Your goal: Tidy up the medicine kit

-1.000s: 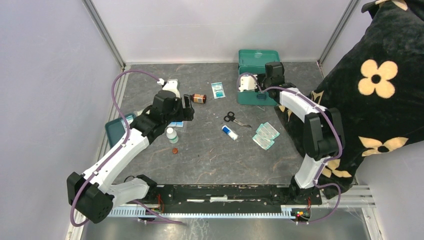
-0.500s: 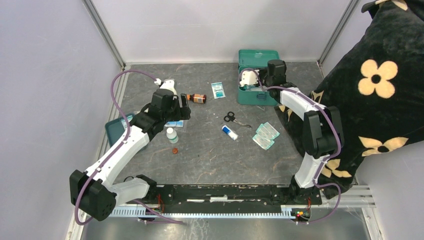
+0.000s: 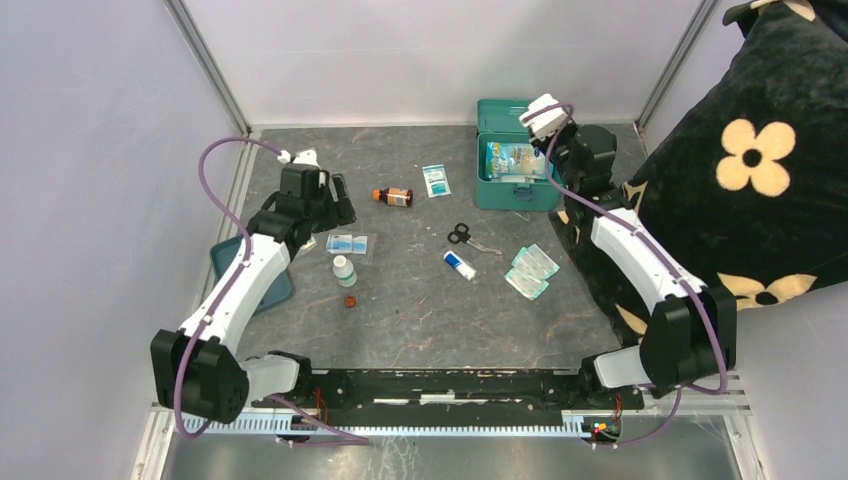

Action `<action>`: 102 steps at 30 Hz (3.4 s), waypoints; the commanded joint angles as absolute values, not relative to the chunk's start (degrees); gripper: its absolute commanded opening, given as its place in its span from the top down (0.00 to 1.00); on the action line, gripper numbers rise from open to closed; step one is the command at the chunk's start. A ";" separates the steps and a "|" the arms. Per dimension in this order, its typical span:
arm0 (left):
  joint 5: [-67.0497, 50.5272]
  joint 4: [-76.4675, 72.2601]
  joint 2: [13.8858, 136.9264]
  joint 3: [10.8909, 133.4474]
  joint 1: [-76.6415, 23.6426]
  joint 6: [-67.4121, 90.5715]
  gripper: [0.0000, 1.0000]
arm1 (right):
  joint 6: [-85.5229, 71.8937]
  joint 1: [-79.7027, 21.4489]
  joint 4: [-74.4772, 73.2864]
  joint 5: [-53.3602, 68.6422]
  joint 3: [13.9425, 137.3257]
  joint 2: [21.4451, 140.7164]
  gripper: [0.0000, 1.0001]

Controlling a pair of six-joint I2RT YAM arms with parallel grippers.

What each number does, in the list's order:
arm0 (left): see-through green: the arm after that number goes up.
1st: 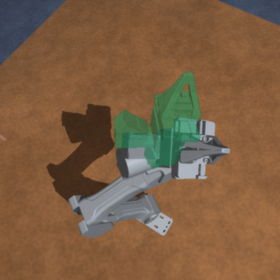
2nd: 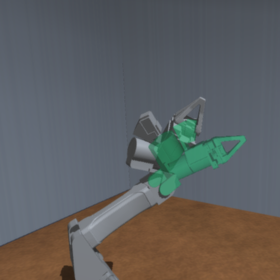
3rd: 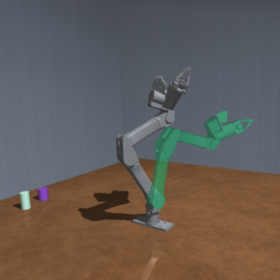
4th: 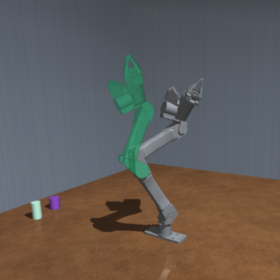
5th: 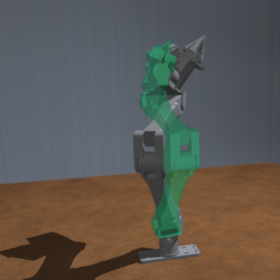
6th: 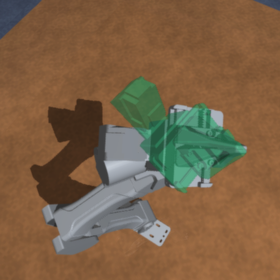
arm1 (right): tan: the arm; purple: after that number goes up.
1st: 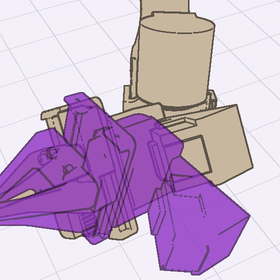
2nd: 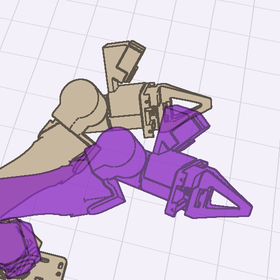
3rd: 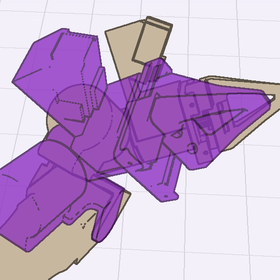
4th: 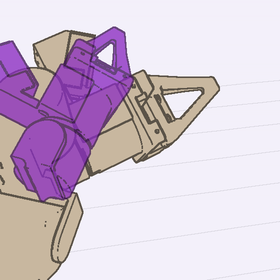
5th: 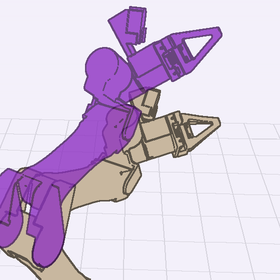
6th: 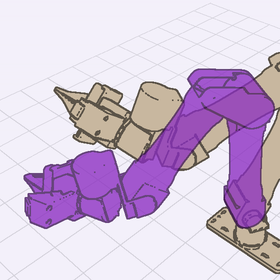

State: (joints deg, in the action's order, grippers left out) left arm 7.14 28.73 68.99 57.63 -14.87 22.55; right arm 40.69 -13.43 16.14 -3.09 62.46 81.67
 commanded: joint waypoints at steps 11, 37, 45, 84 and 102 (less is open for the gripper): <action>16.72 32.35 81.26 65.46 -6.55 22.64 0.21 | -16.92 -16.10 3.38 4.08 53.07 72.28 0.62; 24.46 31.75 106.26 75.58 -2.64 19.18 0.35 | -13.40 -20.10 2.57 9.15 35.33 59.48 0.57; 22.79 31.40 108.59 75.65 -1.11 18.55 0.41 | -12.67 -20.14 2.45 9.49 35.68 60.20 0.57; 1.06 27.67 83.87 71.55 -3.18 20.59 0.98 | -25.44 -20.37 13.25 17.51 32.57 58.18 0.50; -3.29 13.43 75.19 64.37 -39.81 28.48 0.98 | -42.72 -27.68 22.57 11.94 39.41 61.57 0.46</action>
State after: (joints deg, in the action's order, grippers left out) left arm -2.98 19.22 77.08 66.08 -35.42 26.41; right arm -36.42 -27.55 18.48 15.77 36.60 62.00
